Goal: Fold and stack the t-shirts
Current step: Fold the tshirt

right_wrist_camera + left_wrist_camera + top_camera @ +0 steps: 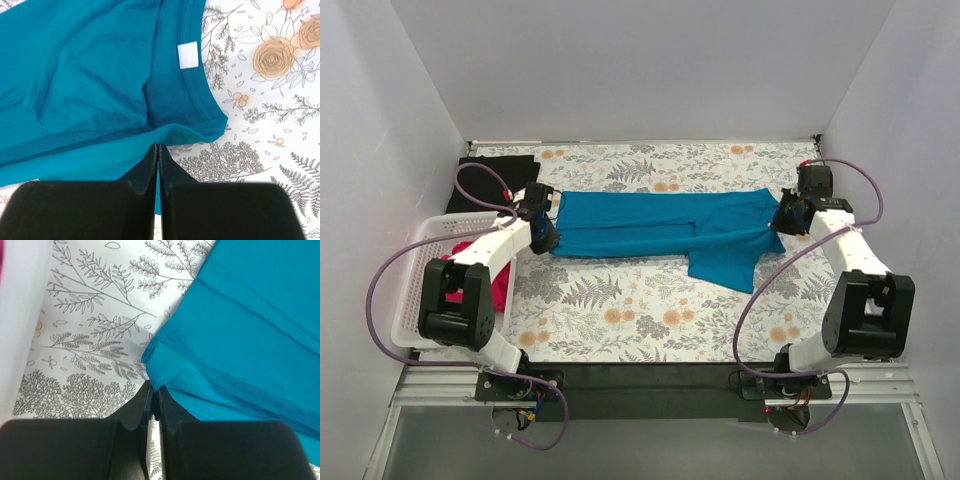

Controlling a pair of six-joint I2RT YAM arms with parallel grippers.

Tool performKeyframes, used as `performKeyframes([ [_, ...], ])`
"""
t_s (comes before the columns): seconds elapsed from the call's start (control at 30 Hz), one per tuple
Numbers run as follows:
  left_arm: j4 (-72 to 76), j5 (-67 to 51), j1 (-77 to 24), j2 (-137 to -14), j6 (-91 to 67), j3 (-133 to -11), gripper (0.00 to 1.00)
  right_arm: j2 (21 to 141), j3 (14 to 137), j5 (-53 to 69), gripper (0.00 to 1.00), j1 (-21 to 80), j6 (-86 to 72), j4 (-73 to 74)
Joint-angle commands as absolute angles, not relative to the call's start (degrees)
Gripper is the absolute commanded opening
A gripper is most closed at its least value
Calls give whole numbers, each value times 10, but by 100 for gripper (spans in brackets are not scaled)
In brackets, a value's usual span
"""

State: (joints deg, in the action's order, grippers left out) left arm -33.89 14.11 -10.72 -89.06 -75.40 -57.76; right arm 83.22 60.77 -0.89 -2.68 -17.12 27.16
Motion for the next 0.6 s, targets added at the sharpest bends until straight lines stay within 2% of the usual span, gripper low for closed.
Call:
performKeyframes([
  [0.0,-333,142,-98,-910,-748,-606,0,862,664,-14,1,-31,-163,272],
  [0.27,-318,152,-95,-964,-746,-653,0,939,715,-18,1,-32,-155,272],
  [0.57,-308,171,-95,-1020,-737,-697,0,974,715,-33,1,-40,-147,270],
])
